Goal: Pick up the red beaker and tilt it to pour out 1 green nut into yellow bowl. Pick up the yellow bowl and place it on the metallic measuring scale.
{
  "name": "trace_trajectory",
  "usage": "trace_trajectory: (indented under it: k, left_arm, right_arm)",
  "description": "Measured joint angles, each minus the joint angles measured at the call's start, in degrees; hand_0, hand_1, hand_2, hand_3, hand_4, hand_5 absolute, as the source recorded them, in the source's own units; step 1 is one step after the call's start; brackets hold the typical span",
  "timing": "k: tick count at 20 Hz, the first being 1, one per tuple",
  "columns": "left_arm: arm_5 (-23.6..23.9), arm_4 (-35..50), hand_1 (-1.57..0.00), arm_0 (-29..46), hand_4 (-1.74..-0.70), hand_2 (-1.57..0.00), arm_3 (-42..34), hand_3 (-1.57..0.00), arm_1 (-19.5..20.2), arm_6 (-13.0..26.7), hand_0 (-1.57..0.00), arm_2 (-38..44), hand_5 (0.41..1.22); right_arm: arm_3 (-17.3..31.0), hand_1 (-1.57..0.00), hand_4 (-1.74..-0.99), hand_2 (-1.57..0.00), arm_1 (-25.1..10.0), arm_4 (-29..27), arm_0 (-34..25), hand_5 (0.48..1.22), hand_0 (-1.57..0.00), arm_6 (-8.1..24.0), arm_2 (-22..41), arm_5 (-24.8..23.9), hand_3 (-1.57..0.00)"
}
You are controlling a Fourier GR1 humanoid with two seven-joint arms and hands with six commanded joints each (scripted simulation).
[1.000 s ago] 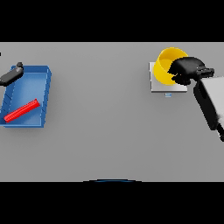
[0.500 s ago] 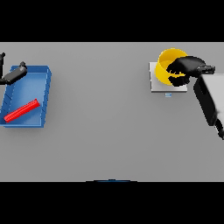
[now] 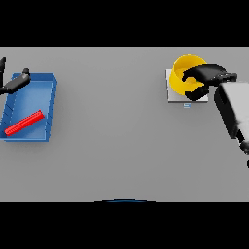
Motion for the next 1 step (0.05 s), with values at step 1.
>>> trace_trajectory:
  k: [1]
  left_arm:
    - [0.2,0.0,0.00,-0.1,-0.82,0.00,0.4,0.00,-0.2,0.3,0.00,0.1,0.734]
  right_arm:
    - [0.1,-0.05,-1.308,-0.12,0.1,0.0,-0.2,0.733,-0.05,-0.4,0.1,0.5,-0.35]
